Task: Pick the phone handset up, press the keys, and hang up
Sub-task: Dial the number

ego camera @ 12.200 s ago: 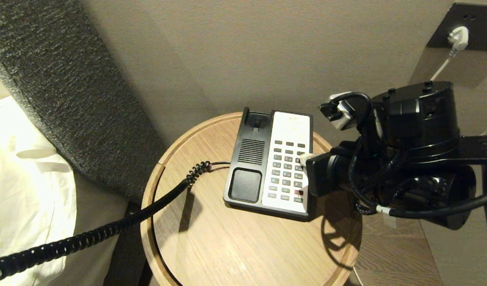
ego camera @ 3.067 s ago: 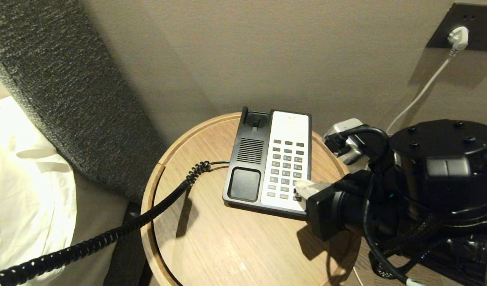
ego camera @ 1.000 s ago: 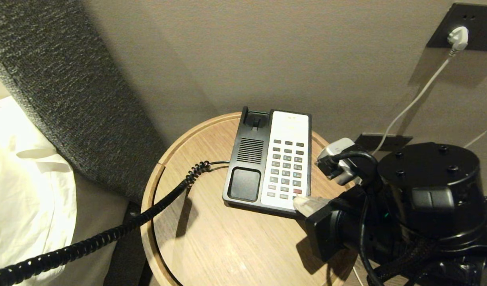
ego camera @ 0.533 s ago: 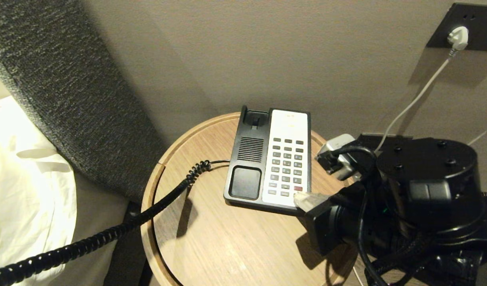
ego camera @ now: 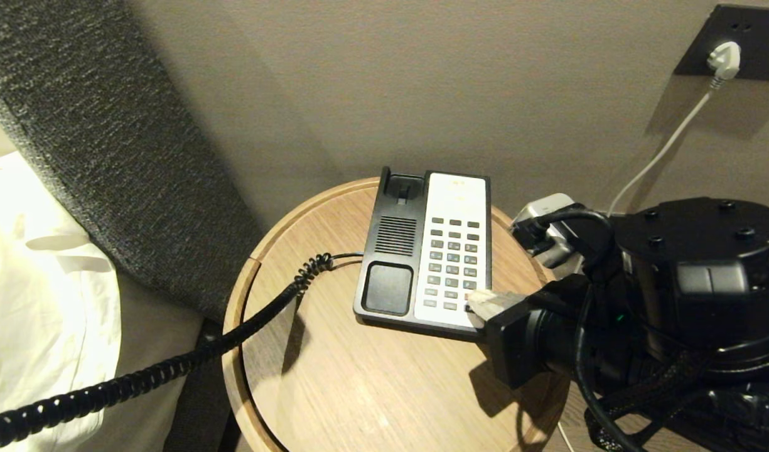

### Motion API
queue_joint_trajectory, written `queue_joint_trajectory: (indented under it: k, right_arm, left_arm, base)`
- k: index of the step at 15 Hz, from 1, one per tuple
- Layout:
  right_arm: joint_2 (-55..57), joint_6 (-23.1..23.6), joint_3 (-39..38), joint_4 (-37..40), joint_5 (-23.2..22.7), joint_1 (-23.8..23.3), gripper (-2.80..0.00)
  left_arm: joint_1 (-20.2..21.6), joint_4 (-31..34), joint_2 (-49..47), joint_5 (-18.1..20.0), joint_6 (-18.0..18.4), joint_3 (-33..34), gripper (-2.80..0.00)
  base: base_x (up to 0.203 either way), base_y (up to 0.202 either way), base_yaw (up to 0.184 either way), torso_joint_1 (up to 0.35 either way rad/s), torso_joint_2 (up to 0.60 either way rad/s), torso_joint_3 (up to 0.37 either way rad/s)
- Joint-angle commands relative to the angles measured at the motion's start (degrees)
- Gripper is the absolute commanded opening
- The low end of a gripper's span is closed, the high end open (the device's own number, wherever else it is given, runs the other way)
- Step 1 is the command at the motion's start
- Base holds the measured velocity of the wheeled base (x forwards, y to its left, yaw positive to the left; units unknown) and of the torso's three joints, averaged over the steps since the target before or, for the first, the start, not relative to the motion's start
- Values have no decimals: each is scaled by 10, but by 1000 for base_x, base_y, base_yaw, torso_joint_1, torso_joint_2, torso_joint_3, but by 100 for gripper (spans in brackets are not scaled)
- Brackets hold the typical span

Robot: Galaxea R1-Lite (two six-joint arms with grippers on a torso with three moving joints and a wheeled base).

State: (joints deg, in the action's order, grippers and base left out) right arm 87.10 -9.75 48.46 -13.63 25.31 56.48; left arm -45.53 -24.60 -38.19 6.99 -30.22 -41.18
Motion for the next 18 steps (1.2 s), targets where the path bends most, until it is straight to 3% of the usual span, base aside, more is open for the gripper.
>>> queue_joint_trajectory:
  k: [1, 18]
  right_arm:
    - [1, 0, -1, -1, 4, 0, -280]
    - [19, 3, -12, -3, 5, 0, -280]
  left_arm:
    - [0, -1, 0, 0, -2, 1, -280]
    - [0, -3, 1, 0, -2, 2, -280]
  base:
    - [0, 0, 0, 0, 0, 0]
    - [0, 0, 0, 0, 0, 0]
